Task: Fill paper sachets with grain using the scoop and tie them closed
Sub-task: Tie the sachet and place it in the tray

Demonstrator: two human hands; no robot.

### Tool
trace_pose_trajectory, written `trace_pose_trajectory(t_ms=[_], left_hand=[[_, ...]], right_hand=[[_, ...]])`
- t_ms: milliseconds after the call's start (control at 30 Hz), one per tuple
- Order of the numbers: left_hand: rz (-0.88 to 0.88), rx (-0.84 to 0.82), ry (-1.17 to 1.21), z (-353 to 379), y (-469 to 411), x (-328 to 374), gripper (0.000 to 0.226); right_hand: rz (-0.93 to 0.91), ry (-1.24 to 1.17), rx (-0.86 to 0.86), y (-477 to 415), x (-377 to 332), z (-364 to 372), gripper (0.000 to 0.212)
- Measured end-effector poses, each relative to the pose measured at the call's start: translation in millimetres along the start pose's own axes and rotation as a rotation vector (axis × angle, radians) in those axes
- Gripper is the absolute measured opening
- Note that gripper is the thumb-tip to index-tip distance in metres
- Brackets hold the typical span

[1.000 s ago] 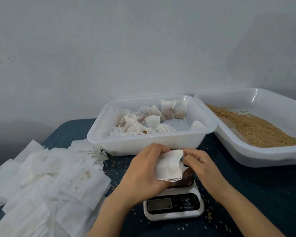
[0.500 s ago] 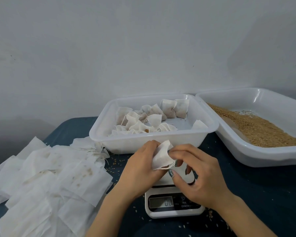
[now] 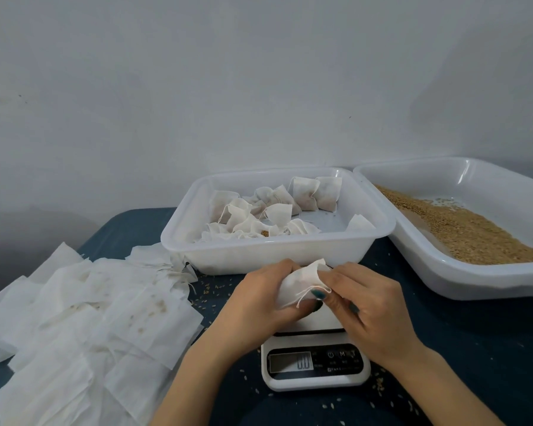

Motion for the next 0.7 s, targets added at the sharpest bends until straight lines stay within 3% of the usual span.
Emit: trace_pose_trajectory(t_ms=[167, 267, 367, 533, 700], left_hand=[[-0.024, 0.038, 0.051, -5, 1, -6, 0.017], [-0.038, 0.069, 0.107, -8, 1, -8, 0.018], [-0.048, 0.087, 0.148, -8, 0, -10, 0.017], [-0.052, 0.094, 0.162, -7, 0, -13, 0.016], [-0.052, 0.094, 0.159, -6, 0, -13, 0.015]], right_hand=[[0.097, -0.141, 0.138, -4, 6, -19, 0.030], [0.276, 0.021, 0.264, -5, 28, -39, 0.020], [0.463, 0.199, 0.258, -7, 57, -52, 0.019], [0.648, 0.366, 0.004, -29, 123, -70, 0.030], [1.009, 0.488, -0.394, -16, 189, -74, 0.034]])
Point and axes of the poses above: each hand's wrist, its own y-axis away from the middle knuckle, its own z-axis out of the palm, x = y × z, the point moved 8 cm from there along -y, towards the middle knuckle, and after that the axes turned 1 degree about z, right-handed, at the moved point
